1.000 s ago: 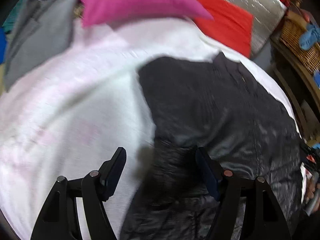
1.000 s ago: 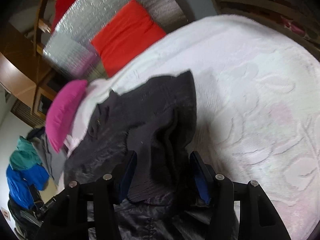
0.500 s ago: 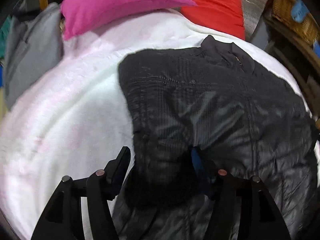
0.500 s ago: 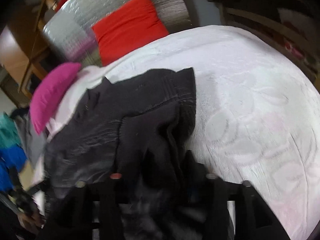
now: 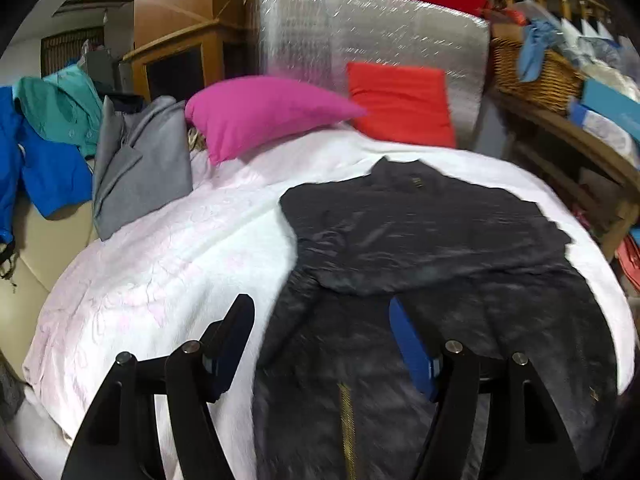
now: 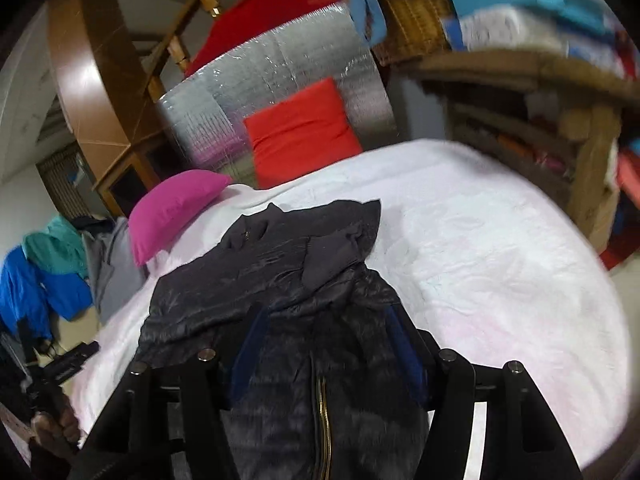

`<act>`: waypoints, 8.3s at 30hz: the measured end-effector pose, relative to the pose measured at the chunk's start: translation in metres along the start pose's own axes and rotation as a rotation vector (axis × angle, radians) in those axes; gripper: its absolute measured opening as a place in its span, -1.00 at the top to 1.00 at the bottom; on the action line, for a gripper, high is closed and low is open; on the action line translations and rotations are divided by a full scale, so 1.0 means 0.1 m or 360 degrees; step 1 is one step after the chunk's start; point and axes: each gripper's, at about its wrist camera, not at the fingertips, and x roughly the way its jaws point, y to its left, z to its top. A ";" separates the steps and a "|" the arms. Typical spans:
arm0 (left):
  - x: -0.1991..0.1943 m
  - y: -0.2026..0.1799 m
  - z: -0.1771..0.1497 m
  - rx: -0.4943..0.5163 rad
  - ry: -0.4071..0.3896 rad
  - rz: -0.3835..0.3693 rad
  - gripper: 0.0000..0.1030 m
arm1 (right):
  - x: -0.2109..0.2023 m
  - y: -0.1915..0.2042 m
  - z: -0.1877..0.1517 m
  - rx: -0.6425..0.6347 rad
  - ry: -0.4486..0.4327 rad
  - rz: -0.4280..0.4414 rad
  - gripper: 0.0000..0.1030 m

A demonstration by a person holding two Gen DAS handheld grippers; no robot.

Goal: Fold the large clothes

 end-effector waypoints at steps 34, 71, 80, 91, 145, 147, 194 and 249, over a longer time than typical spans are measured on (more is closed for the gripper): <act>-1.87 -0.79 0.23 0.0284 -0.0476 -0.0024 -0.50 | -1.99 1.30 0.04 -0.0609 -0.0430 -0.0644 -0.39; -2.15 -0.70 0.27 0.0189 -0.0457 0.0191 -0.50 | -1.92 1.39 -0.02 -0.0624 -0.0367 -0.0542 -0.40; -1.31 -0.45 -0.02 0.0112 0.0023 0.0071 -0.63 | -1.45 0.83 -0.10 -0.0345 -0.0046 -0.0284 -0.54; -0.07 0.49 -0.79 -0.0468 0.0721 0.0044 -0.63 | -0.09 -0.34 -1.09 0.0294 0.0662 -0.0083 -0.54; 0.18 0.53 -1.62 -0.0586 0.0977 -0.0270 -0.51 | 0.10 -0.27 -1.68 0.0301 0.0896 0.0158 -0.46; 0.26 0.50 -1.70 -0.0575 0.1029 -0.0283 -0.50 | 0.19 -0.17 -1.81 0.0248 0.0924 0.0151 -0.15; -0.10 0.67 0.84 -0.0473 0.0275 -0.0761 0.68 | 0.13 0.59 0.30 0.0213 0.0135 0.0740 0.62; 2.18 0.59 0.71 -0.0684 0.0511 0.0052 -0.53 | 2.18 0.08 0.80 0.0171 0.0101 -0.0214 0.55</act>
